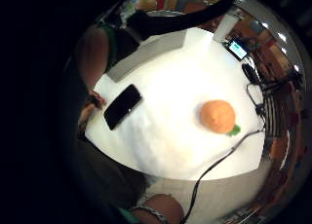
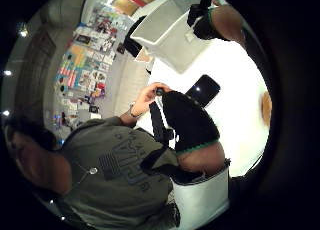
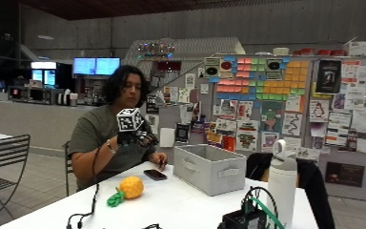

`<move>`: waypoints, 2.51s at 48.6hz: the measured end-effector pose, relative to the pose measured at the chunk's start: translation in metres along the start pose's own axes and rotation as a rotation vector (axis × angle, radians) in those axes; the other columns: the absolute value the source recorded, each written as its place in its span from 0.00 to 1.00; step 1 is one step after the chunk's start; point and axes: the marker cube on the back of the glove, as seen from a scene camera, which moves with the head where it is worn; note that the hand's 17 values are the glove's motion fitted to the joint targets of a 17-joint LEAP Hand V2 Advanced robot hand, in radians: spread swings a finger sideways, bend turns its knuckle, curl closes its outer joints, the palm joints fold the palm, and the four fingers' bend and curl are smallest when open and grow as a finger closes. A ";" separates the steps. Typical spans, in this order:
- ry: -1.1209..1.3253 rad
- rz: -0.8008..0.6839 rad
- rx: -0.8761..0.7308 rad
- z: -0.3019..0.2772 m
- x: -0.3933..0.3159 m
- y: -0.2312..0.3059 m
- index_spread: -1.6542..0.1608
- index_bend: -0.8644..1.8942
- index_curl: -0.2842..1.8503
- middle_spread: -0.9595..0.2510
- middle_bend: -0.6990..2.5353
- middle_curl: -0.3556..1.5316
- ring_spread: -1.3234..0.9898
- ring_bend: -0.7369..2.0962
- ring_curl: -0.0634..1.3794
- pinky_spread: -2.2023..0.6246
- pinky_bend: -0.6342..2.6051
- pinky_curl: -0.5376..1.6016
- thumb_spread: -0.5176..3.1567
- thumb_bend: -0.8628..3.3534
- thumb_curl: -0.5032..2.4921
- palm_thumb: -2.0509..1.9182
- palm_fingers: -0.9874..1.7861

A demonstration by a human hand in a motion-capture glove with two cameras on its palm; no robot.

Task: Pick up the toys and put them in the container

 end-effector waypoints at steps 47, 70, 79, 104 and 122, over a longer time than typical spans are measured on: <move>0.311 0.311 0.557 0.054 0.102 0.020 0.68 0.39 0.27 0.54 0.41 0.40 0.41 0.63 0.33 0.66 0.49 0.45 0.42 0.25 0.34 0.65 0.82; 0.151 -0.474 0.785 -0.157 -0.096 -0.183 0.70 0.50 0.38 0.49 0.53 0.53 0.40 0.72 0.43 0.63 0.53 0.49 0.32 0.22 0.41 0.66 0.77; 0.038 -0.238 0.675 -0.155 -0.094 -0.283 0.70 0.51 0.42 0.50 0.54 0.55 0.41 0.73 0.45 0.63 0.54 0.50 0.31 0.22 0.43 0.66 0.76; -0.231 -0.037 0.336 -0.105 -0.064 -0.356 0.68 0.49 0.47 0.57 0.42 0.52 0.45 0.60 0.40 0.72 0.46 0.46 0.38 0.17 0.37 0.50 0.38; -0.130 -0.184 0.163 -0.094 -0.072 -0.265 0.65 0.48 0.42 0.64 0.38 0.46 0.47 0.53 0.28 0.78 0.43 0.41 0.41 0.19 0.30 0.49 0.41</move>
